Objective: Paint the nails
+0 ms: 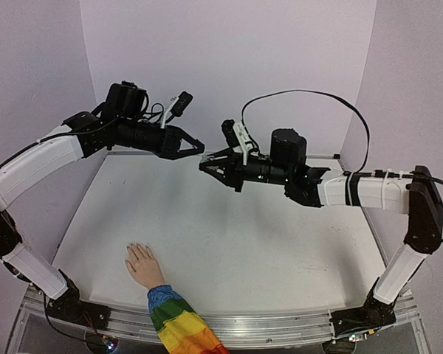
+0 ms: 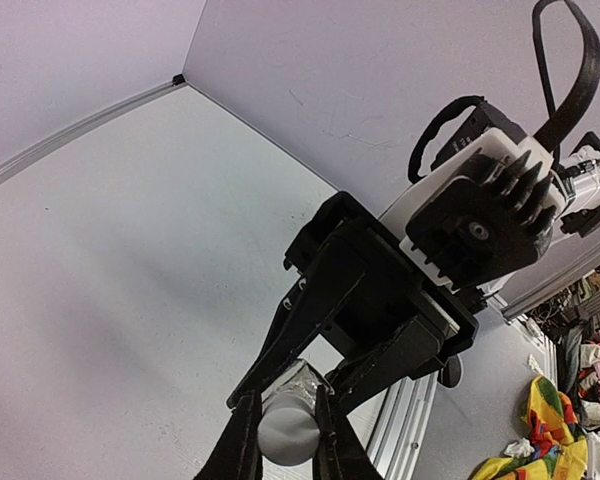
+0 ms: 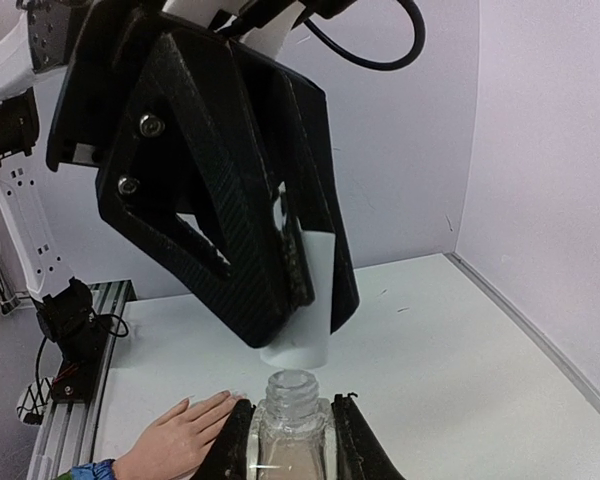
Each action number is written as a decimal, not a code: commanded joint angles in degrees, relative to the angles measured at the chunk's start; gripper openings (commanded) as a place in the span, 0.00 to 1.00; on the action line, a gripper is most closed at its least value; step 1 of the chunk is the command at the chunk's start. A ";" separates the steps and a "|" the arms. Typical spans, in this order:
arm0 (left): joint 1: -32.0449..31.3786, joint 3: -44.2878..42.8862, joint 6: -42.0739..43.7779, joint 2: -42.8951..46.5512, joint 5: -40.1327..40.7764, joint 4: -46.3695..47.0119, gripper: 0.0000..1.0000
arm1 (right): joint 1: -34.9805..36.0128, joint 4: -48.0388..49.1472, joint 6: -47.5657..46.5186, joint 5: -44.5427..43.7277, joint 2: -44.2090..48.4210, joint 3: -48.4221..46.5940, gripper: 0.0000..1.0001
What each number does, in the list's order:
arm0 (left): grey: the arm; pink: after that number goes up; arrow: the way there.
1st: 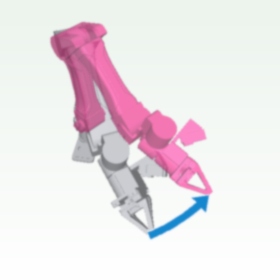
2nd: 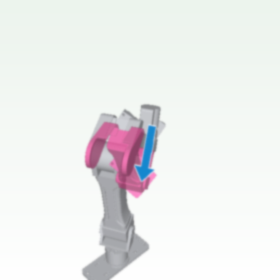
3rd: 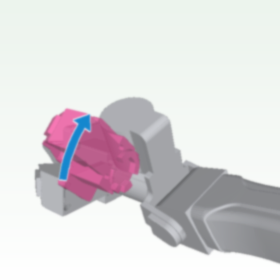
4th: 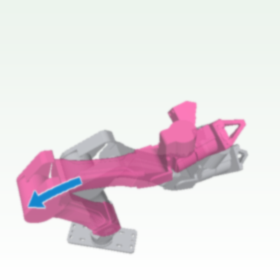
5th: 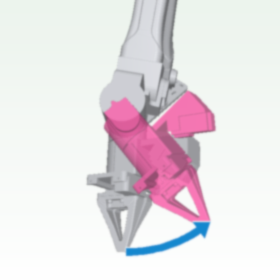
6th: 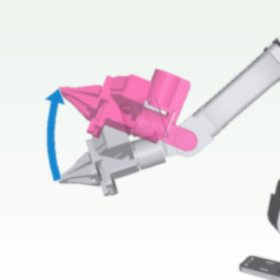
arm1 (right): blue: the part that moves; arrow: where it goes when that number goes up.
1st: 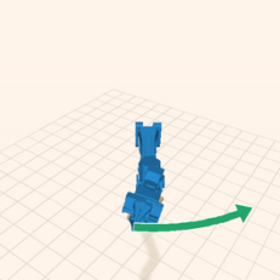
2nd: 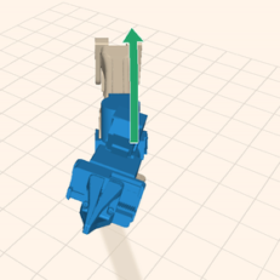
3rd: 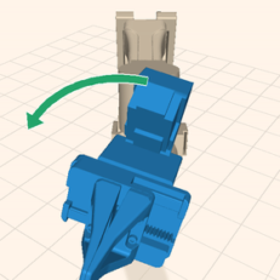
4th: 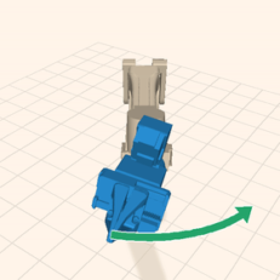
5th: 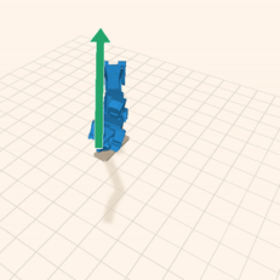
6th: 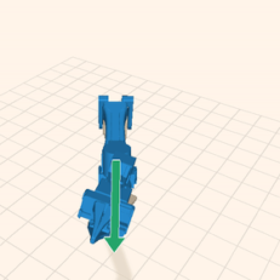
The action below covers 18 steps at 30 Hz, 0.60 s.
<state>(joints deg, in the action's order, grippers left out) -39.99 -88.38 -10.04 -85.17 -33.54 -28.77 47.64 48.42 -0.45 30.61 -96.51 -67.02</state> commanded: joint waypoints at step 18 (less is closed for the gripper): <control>-1.10 -2.44 -1.33 -2.07 11.45 -5.59 0.00 | 5.30 11.55 -6.73 -27.98 -2.38 -4.89 0.00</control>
<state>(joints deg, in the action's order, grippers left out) -40.58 -89.23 -10.09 -86.91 -26.79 -31.57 51.40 48.84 -3.97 14.50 -98.67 -67.99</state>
